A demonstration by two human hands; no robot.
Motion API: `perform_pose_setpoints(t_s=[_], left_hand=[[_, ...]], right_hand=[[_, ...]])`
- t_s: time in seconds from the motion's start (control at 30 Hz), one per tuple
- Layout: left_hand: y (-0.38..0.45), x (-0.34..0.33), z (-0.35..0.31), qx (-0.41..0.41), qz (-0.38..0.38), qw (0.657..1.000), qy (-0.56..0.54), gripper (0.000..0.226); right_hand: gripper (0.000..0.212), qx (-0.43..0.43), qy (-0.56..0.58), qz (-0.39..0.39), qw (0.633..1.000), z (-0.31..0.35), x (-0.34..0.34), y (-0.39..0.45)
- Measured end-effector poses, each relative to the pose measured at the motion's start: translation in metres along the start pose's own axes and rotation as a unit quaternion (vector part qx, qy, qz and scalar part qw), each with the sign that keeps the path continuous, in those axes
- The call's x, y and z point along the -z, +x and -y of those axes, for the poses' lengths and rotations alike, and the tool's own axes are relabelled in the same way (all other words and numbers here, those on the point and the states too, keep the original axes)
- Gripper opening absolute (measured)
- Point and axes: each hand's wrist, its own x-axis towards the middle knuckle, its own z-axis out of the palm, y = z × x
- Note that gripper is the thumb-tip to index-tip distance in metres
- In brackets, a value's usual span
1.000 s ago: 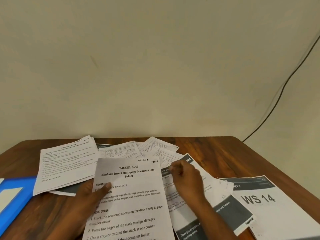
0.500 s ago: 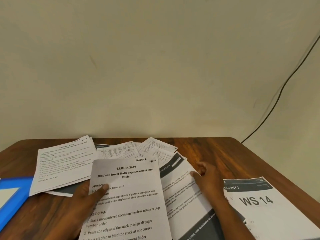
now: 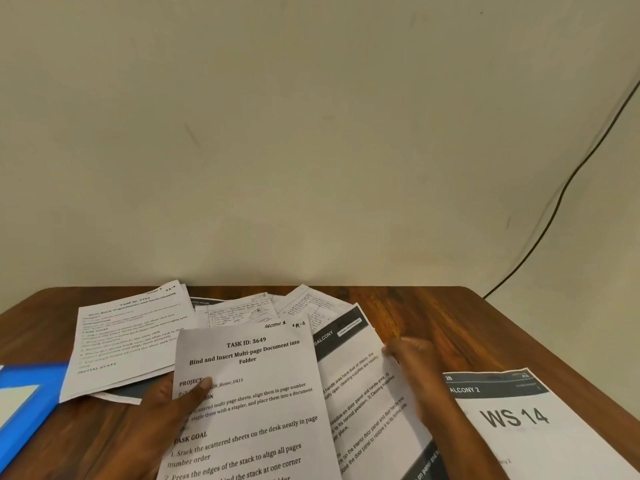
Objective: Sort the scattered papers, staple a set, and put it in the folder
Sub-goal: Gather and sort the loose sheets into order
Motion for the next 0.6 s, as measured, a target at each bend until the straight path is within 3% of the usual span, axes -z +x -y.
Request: perform_pose_setpoints(t_s=[0.27,0.5,0.6], left_hand=[[0.003,0.002,0.001,-0.003,0.002,1.0,0.0,0.024],[0.001,0.002,0.001,-0.012,0.013,1.0,-0.014,0.026],[-0.001,0.001,-0.001,-0.016,0.024,0.999,-0.029,0.031]], right_hand=[[0.025,-0.028,0.027,0.011,0.999,0.01,0.004,-0.006],[0.012,0.055,-0.074,0.104,0.99,0.025,0.008,-0.022],[0.01,0.066,-0.057,0.1,0.991,0.028,0.004,-0.025]])
